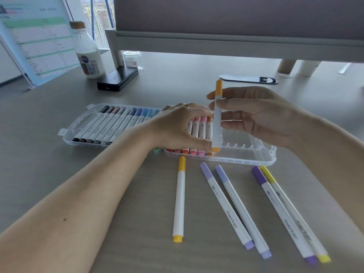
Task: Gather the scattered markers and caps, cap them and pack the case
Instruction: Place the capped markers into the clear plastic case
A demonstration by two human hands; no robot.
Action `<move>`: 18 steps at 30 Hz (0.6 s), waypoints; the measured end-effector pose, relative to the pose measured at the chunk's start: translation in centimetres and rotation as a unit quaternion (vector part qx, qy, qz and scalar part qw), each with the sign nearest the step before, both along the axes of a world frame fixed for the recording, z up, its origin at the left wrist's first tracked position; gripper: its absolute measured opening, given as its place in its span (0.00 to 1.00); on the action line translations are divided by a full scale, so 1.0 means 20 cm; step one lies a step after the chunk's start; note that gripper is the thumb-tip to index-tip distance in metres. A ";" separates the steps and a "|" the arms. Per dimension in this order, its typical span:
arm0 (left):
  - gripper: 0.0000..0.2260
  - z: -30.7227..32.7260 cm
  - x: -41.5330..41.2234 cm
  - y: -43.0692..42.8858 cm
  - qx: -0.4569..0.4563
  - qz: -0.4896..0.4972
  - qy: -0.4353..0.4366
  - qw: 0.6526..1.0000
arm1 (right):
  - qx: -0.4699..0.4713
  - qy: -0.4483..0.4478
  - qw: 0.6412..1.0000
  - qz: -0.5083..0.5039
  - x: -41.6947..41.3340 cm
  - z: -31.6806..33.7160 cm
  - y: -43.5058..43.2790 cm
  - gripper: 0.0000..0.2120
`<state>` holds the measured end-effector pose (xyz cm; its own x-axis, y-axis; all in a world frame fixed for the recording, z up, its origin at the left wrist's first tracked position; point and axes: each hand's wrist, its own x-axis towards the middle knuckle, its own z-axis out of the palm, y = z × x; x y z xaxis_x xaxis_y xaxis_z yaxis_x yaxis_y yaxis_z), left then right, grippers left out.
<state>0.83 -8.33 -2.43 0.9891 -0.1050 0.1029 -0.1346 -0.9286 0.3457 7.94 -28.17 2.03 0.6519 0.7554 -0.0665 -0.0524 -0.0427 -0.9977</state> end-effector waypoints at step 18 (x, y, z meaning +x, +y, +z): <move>0.39 0.00 0.01 0.00 0.028 0.011 0.012 0.999 | -0.092 -0.114 0.978 -0.152 0.06 -0.13 0.02 0.10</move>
<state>0.99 -8.39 -2.45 0.9935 -0.0873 0.0727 -0.1051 -0.9493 0.2962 9.06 -27.68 -0.54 0.8580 0.5136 -0.0091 0.1326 -0.2387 -0.9620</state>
